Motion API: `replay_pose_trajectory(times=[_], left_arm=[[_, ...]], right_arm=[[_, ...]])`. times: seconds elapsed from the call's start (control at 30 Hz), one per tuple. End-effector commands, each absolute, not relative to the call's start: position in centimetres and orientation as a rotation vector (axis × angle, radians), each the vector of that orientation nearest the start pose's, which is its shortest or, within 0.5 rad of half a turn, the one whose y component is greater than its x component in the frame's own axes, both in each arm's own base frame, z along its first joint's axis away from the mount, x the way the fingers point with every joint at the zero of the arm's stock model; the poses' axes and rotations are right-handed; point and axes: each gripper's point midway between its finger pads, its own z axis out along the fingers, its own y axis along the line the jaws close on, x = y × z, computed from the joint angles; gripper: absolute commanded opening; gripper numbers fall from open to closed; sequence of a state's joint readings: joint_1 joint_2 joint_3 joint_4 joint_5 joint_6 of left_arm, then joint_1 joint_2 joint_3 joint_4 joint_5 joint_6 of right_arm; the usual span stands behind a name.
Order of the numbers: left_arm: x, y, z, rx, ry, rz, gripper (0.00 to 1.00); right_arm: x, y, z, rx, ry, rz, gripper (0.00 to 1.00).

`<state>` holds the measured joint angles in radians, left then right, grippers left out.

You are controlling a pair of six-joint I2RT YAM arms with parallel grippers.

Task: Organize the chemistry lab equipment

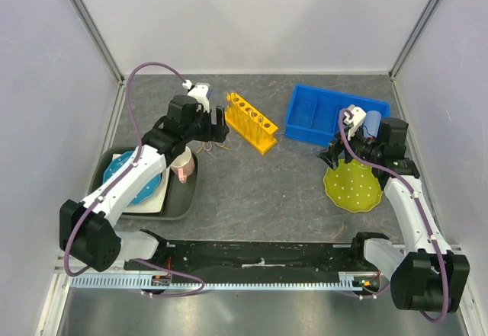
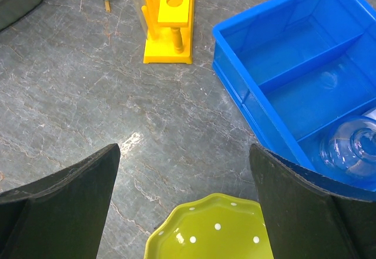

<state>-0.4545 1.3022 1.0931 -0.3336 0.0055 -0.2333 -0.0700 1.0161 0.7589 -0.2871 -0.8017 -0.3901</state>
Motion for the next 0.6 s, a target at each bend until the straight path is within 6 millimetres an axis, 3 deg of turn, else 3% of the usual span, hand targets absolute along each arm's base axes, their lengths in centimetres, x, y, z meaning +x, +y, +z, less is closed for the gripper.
replay_pose_trajectory(times=[0.0,0.13,0.57], left_arm=[[35.8,-18.0,21.9,0.169,2.099,-0.463,0.9],[36.7,-17.2,19.5,0.135,2.176,-0.428,0.89],[40.0,-15.3,14.5,0.054,2.339,-0.285,0.87]], right_arm=[[30.0,9.2,19.0,-0.767,1.827,0.528,0.98],[30.1,9.2,19.0,-0.767,1.827,0.524,0.98],[30.1,9.1,18.8,-0.767,1.833,0.523,0.98]])
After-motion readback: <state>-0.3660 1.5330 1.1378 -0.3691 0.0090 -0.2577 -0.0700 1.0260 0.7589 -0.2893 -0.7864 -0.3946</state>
